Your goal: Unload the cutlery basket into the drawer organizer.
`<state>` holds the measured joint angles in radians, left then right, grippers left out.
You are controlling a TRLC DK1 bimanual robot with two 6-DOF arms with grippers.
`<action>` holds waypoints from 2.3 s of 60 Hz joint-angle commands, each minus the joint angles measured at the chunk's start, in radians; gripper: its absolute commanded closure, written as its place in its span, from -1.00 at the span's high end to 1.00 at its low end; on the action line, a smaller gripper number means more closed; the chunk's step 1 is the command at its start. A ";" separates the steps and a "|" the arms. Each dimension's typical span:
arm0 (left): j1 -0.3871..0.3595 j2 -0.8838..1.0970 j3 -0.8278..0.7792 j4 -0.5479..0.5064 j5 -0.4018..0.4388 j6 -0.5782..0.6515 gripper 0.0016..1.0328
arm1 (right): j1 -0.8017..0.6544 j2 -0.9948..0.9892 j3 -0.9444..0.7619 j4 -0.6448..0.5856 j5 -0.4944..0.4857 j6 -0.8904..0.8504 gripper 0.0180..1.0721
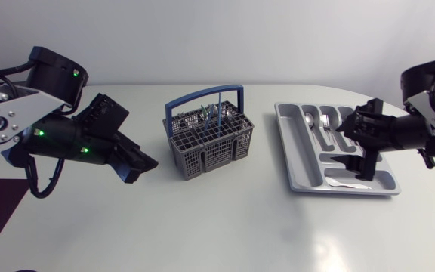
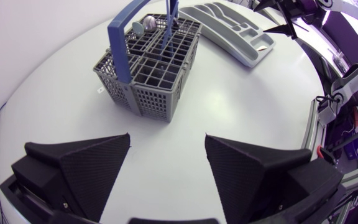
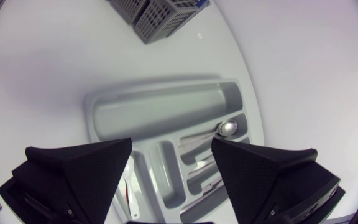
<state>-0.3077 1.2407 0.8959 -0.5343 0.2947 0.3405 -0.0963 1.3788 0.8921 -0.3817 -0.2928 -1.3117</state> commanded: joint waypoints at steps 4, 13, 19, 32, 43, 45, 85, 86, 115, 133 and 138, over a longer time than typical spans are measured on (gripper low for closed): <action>0.039 0.054 -0.017 0.039 0.012 -0.037 0.88 | 0.092 0.095 0.090 -0.002 -0.048 0.308 0.82; 0.044 0.097 0.003 0.071 0.012 -0.058 0.88 | 0.193 0.203 0.157 0.058 -0.074 0.548 0.81; 0.048 0.143 0.026 0.099 0.012 -0.077 0.88 | 0.242 0.282 0.208 0.121 -0.074 0.701 0.74; 0.050 0.258 0.090 0.137 0.015 -0.110 0.88 | 0.276 0.480 0.377 0.176 -0.071 0.934 -0.08; 0.048 0.344 0.135 0.178 0.017 -0.140 0.88 | 0.264 0.588 0.481 0.210 -0.072 1.065 -0.46; 0.047 0.353 0.140 0.181 0.017 -0.141 0.88 | 0.265 0.598 0.490 0.210 -0.075 1.077 -0.46; 0.127 0.430 0.204 0.218 0.066 -0.123 0.88 | 0.445 0.398 0.243 0.210 -0.181 1.092 -0.46; 0.130 0.430 0.204 0.218 0.069 -0.121 0.88 | 0.449 0.391 0.234 0.211 -0.178 1.092 -0.46; 0.277 0.129 0.018 0.232 0.146 0.014 0.89 | 0.379 0.213 0.057 0.256 -0.095 1.026 0.48; -0.001 -0.208 -0.245 0.485 -0.048 -0.041 0.88 | 0.368 0.144 -0.005 0.254 -0.094 1.005 0.55; -0.041 -0.196 -0.268 0.536 -0.069 -0.055 0.86 | 0.368 0.135 -0.012 0.253 -0.094 1.005 0.55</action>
<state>-0.3157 1.0348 0.6750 -0.0349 0.2470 0.3107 0.2783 1.5345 0.9119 -0.1307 -0.3916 -0.2924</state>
